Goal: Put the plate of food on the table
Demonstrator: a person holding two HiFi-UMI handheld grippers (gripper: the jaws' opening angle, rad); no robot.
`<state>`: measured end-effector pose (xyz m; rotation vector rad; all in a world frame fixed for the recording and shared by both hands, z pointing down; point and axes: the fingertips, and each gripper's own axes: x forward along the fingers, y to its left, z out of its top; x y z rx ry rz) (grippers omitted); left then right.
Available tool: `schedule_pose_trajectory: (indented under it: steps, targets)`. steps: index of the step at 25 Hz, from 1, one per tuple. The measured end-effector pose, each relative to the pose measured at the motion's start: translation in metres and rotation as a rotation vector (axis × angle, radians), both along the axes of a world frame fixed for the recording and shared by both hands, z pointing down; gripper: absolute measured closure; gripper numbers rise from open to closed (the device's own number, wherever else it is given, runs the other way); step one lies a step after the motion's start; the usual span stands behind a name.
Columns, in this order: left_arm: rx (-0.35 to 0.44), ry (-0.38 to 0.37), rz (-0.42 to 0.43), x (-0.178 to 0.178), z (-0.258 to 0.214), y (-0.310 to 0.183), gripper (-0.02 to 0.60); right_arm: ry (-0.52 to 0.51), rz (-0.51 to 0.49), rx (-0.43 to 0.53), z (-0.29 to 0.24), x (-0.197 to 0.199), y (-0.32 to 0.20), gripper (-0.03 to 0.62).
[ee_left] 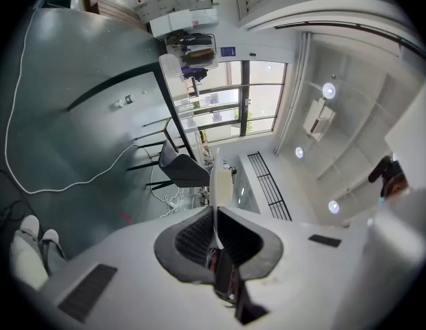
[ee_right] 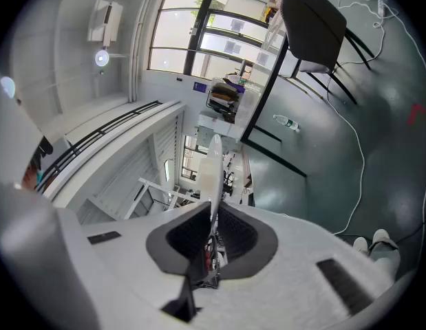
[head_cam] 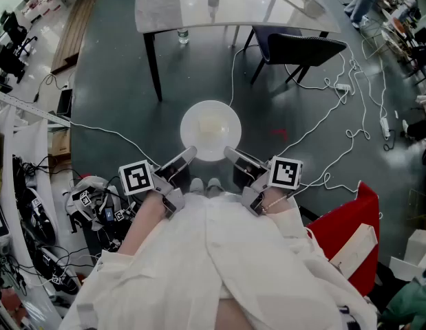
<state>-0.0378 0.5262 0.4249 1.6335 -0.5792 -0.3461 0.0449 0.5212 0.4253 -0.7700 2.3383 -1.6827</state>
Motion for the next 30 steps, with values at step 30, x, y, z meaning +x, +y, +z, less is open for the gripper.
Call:
schedule_pose_trajectory:
  steps: [30]
  targets:
    - [0.021, 0.035, -0.056, 0.04, 0.009, 0.021, 0.555, -0.039, -0.001, -0.047, 0.012, 0.046, 0.009, 0.579]
